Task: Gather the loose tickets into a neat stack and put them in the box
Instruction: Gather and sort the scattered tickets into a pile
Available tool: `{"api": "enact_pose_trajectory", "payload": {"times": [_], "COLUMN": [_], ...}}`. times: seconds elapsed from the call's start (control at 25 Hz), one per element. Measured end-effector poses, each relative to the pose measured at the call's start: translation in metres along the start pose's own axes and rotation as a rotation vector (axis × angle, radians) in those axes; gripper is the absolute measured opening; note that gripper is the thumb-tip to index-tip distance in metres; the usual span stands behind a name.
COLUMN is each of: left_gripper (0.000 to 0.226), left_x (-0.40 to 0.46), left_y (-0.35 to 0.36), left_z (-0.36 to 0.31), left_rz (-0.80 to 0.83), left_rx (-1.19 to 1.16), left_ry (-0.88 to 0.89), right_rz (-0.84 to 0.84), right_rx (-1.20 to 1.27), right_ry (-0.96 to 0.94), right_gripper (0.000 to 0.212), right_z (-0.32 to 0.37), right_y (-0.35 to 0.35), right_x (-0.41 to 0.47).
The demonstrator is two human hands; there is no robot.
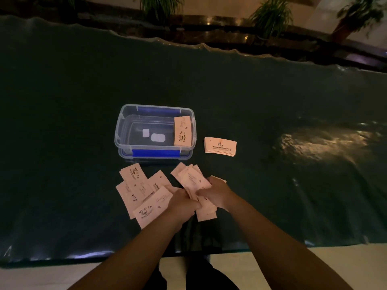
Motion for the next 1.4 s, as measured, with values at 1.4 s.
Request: {"api": "enact_pose_trajectory", "payload": {"times": [1.4], "left_gripper": [0.055], "left_x": [0.063], "left_y": [-0.005], "left_z": [-0.045], "left_rz": [-0.303], "left_rx": [0.169], "left_ry": [0.321], "right_rz": [-0.276], "right_rx": [0.973], "right_ry": [0.311], "right_gripper": [0.028], "right_z": [-0.093], "right_y": [-0.016], "right_x": [-0.019]}}
Point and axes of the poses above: each hand's wrist, its own x-axis towards the middle knuckle, its own y-axis out of the palm, z = x × y, the point moved 2 cm from there along x, towards the middle knuckle, and after that the axes turned 1 degree about -z, right-handed, at the moved point
